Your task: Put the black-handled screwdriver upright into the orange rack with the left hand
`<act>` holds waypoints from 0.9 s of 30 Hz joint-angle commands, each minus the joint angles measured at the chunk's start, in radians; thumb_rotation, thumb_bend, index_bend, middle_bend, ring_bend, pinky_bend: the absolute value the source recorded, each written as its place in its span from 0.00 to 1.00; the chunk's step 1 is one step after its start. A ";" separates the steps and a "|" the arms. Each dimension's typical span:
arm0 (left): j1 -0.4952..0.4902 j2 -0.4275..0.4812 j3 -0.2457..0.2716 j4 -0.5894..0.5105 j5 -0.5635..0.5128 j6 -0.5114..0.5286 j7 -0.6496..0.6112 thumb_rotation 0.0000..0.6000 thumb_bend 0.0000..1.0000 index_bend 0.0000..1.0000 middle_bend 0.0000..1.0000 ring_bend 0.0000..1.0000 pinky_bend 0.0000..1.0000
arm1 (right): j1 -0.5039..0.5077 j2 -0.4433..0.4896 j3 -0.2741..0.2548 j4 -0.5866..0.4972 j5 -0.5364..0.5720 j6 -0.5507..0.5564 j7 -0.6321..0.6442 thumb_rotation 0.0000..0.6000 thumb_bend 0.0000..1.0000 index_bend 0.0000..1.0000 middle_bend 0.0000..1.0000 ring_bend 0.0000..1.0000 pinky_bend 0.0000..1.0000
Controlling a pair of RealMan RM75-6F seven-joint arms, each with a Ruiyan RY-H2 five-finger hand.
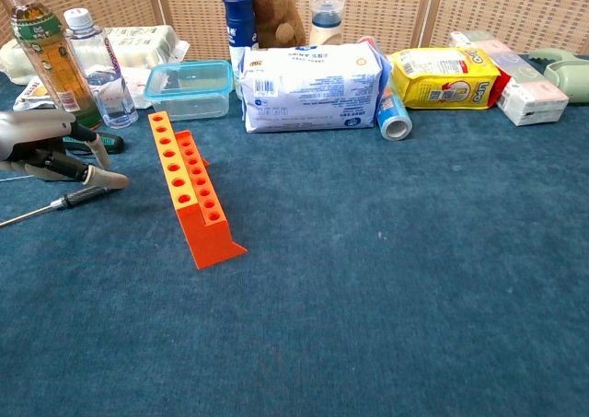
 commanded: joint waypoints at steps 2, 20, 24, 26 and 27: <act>-0.018 -0.022 0.023 0.014 0.008 0.052 0.043 0.20 0.07 0.29 1.00 0.96 0.97 | 0.000 0.002 0.001 0.001 0.000 0.000 0.007 1.00 0.05 0.05 0.00 0.00 0.00; -0.060 -0.078 0.049 0.048 -0.067 0.120 0.132 0.18 0.07 0.29 1.00 0.96 0.97 | -0.003 0.009 -0.002 0.004 -0.004 0.005 0.032 1.00 0.05 0.05 0.00 0.00 0.00; -0.064 -0.080 0.049 0.044 -0.075 0.124 0.137 0.18 0.07 0.29 1.00 0.96 0.97 | -0.002 0.009 -0.001 0.007 -0.003 0.004 0.036 1.00 0.05 0.05 0.00 0.00 0.00; -0.066 -0.083 0.050 0.043 -0.075 0.127 0.138 0.18 0.07 0.29 1.00 0.96 0.97 | -0.001 0.008 0.000 0.008 -0.002 0.003 0.036 1.00 0.05 0.05 0.00 0.00 0.00; -0.067 -0.084 0.051 0.043 -0.077 0.126 0.138 0.18 0.07 0.29 1.00 0.96 0.97 | -0.001 0.008 0.000 0.008 -0.001 0.004 0.035 1.00 0.05 0.05 0.00 0.00 0.00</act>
